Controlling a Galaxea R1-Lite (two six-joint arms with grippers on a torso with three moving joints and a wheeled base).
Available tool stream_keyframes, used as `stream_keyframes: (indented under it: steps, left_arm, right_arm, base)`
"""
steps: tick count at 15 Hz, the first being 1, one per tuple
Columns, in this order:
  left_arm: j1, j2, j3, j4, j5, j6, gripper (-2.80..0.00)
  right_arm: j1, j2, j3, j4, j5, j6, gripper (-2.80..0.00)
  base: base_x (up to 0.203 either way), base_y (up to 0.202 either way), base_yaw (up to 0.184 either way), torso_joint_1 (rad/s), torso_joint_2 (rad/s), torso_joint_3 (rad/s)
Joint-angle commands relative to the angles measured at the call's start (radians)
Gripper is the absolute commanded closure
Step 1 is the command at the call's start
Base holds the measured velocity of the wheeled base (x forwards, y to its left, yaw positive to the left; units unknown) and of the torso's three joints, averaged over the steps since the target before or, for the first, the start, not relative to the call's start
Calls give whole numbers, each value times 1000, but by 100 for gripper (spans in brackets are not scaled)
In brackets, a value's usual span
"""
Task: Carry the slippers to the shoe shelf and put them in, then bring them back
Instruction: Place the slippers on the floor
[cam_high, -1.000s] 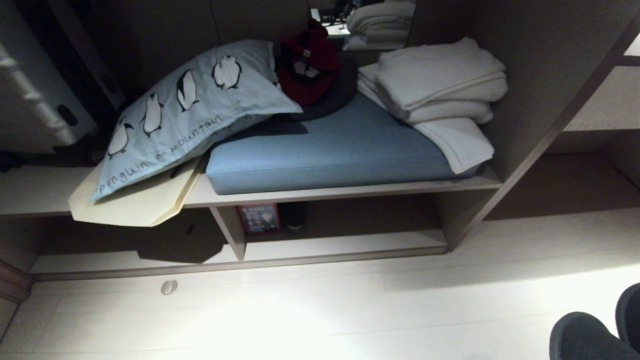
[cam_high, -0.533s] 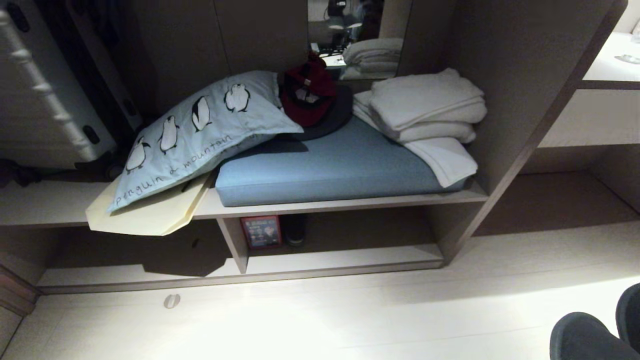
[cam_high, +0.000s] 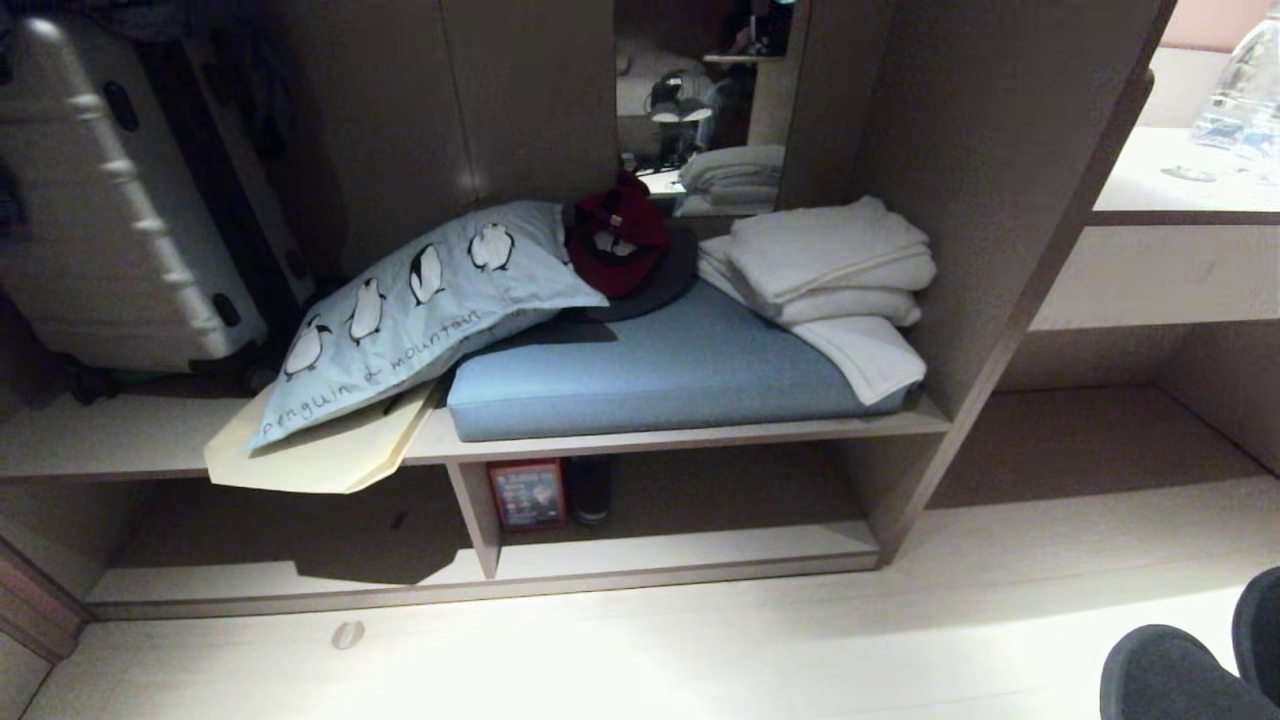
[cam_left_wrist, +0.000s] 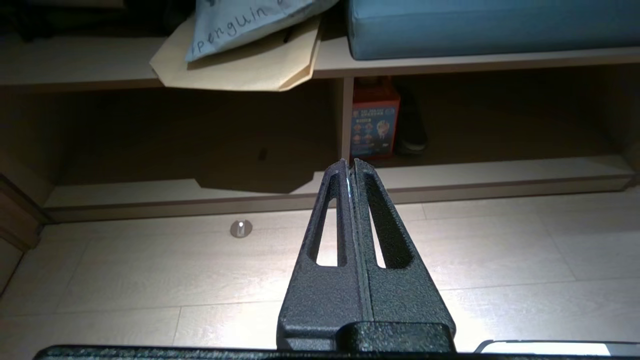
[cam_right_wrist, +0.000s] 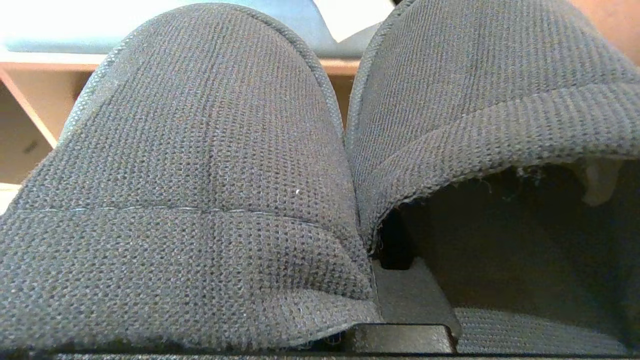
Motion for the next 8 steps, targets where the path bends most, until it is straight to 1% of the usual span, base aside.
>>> stream_keyframes:
  steps: [1, 5, 8]
  left_arm:
    - [0, 2, 0, -1, 0, 0, 0]
    - [0, 2, 0, 1, 0, 0, 0]
    - [0, 1, 0, 1, 0, 3, 0]
  right_arm:
    - [0, 1, 0, 0, 0, 0, 0]
    - [0, 1, 0, 0, 0, 0, 0]
    - [0, 1, 0, 0, 0, -1, 0]
  base:
    - [0, 0, 0, -1, 2, 203]
    - [0, 0, 0, 5, 2, 192]
    - [0, 0, 0, 4, 2, 64]
